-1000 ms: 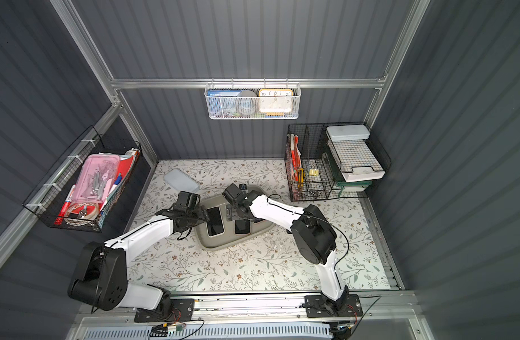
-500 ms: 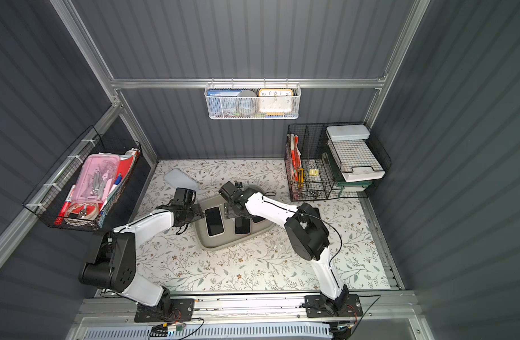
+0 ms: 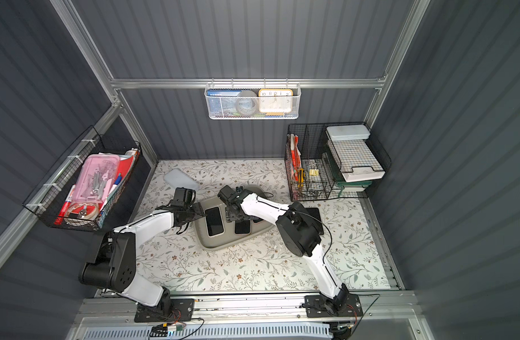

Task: Take the phone out of the storage box
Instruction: Pick up the phone from the storage box.

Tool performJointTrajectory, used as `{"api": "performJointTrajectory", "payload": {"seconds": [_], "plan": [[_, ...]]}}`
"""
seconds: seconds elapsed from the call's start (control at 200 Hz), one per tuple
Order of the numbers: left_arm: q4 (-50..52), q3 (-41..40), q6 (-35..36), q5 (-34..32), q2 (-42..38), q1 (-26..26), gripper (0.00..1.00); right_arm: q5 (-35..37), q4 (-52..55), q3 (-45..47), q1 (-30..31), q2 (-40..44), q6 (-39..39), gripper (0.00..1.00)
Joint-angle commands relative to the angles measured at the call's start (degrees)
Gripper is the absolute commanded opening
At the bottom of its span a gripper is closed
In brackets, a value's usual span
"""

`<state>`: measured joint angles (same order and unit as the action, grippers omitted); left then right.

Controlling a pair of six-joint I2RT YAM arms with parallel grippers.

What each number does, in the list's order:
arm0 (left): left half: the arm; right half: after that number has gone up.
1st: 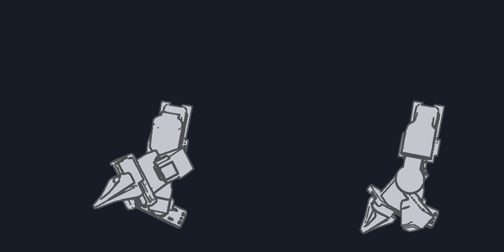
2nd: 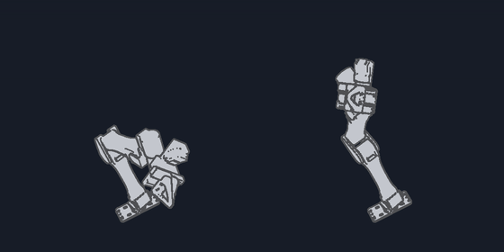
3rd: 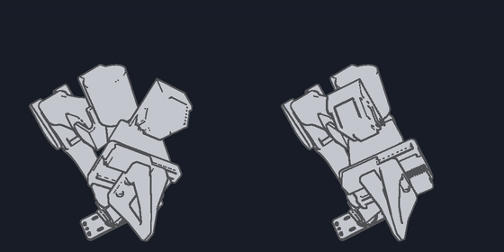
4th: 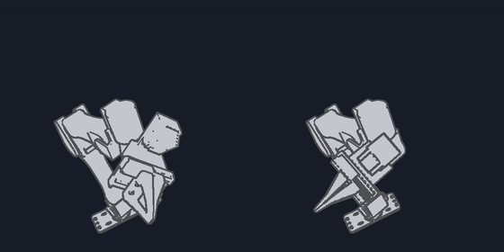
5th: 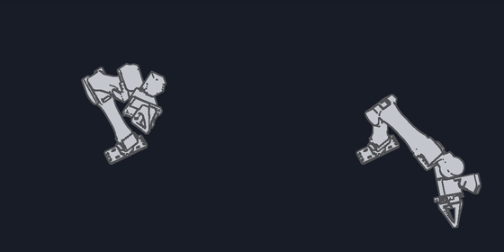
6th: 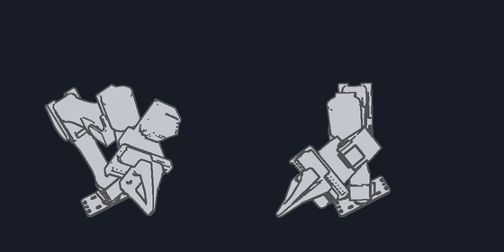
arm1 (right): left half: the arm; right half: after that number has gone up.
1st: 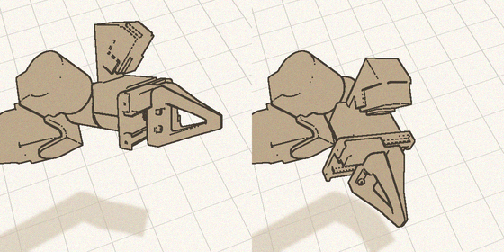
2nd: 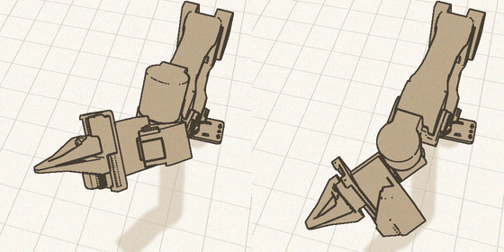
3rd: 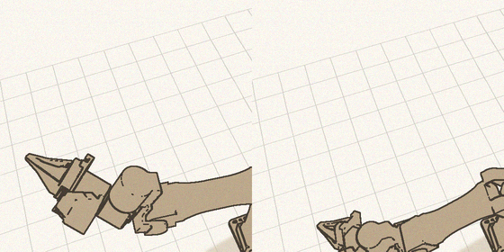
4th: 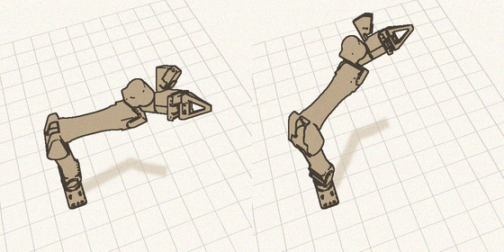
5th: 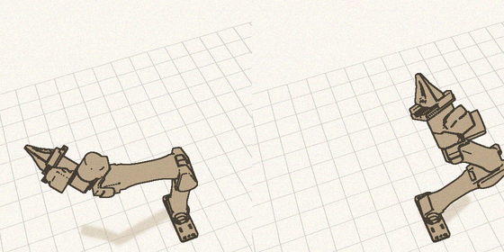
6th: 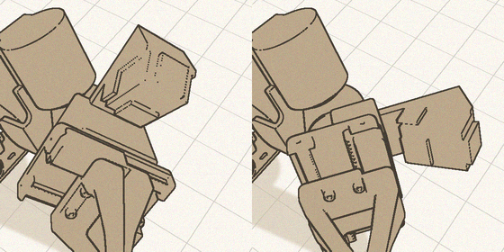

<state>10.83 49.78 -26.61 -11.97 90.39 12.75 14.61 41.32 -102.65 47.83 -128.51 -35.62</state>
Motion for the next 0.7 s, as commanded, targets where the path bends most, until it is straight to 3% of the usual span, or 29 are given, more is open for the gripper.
{"api": "performJointTrajectory", "payload": {"seconds": [0.0,0.2,0.495,0.695], "plan": [[-0.6,-0.7,1.2,0.8,0.8,-0.1,0.67,0.1,1.3,-1.3,-0.1,-1.3,-0.9,0.94],[-0.5,-0.7,1.2,0.6,0.6,-0.1,0.69,-0.8,1.7,-2.4,-0.1,-3.0,-0.7,0.91],[0.1,-0.3,1.2,0.3,0.9,-0.1,0.69,0.8,3.1,-3.3,-0.2,-2.4,-0.1,0.67],[0.1,-0.3,1.2,0.3,1.0,-0.1,0.69,2.9,3.5,-3.1,-0.3,0.5,1.2,0.64]]}}
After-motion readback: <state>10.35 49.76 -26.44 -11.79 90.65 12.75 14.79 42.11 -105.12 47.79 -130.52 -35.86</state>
